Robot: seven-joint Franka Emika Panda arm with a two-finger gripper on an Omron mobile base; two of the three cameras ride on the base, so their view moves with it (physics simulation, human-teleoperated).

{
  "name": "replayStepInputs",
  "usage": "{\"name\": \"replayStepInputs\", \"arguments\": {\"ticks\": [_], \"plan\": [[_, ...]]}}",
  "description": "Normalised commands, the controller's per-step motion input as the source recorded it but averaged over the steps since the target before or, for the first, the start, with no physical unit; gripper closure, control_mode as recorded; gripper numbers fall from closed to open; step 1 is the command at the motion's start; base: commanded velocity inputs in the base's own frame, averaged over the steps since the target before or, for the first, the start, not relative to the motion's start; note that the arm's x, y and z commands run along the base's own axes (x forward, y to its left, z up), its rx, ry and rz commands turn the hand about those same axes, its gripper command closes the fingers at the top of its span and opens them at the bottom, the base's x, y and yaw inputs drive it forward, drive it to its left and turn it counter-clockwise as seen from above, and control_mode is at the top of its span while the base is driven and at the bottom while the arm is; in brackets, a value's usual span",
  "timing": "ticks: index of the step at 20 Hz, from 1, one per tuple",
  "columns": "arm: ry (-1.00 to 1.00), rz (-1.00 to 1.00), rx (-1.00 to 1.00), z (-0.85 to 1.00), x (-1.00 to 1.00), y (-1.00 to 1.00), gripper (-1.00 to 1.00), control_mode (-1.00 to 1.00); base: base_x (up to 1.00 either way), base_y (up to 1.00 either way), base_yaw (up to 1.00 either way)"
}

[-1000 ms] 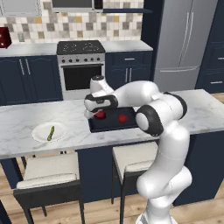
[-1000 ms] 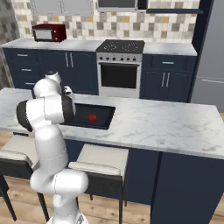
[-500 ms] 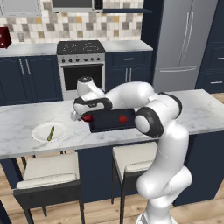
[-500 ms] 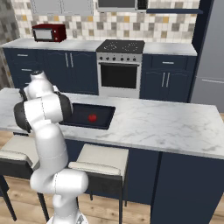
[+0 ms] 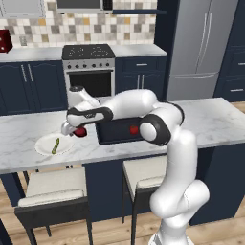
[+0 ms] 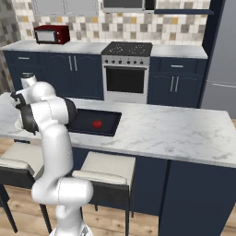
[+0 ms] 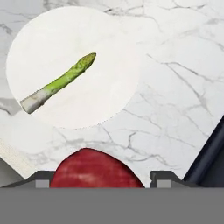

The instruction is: Create a steak meal by picking up the steak and asparagus from the tray and placing them on the plate. Leave the tomato on the tray.

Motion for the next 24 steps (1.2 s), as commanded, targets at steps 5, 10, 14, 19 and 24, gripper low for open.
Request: {"name": "replayStepInputs", "arguments": {"ticks": [5,10,14,19,24], "plan": [[0.04,0.03,0.00,-0.37,0.11,0.43,1.00,-1.00,0.00,0.00,0.00],[0.00,0.03,0.00,-0.41,0.26,0.31,1.00,-1.00,0.00,0.00,0.00],[0.00,0.02,0.00,-0.30,0.36,0.29,1.00,-1.00,0.00,0.00,0.00],[0.00,0.01,0.00,-0.31,0.29,0.19,1.00,-1.00,0.00,0.00,0.00],[0.00,0.00,0.00,-0.29,0.28,0.00,-1.00,-1.00,0.00,0.00,0.00]]}}
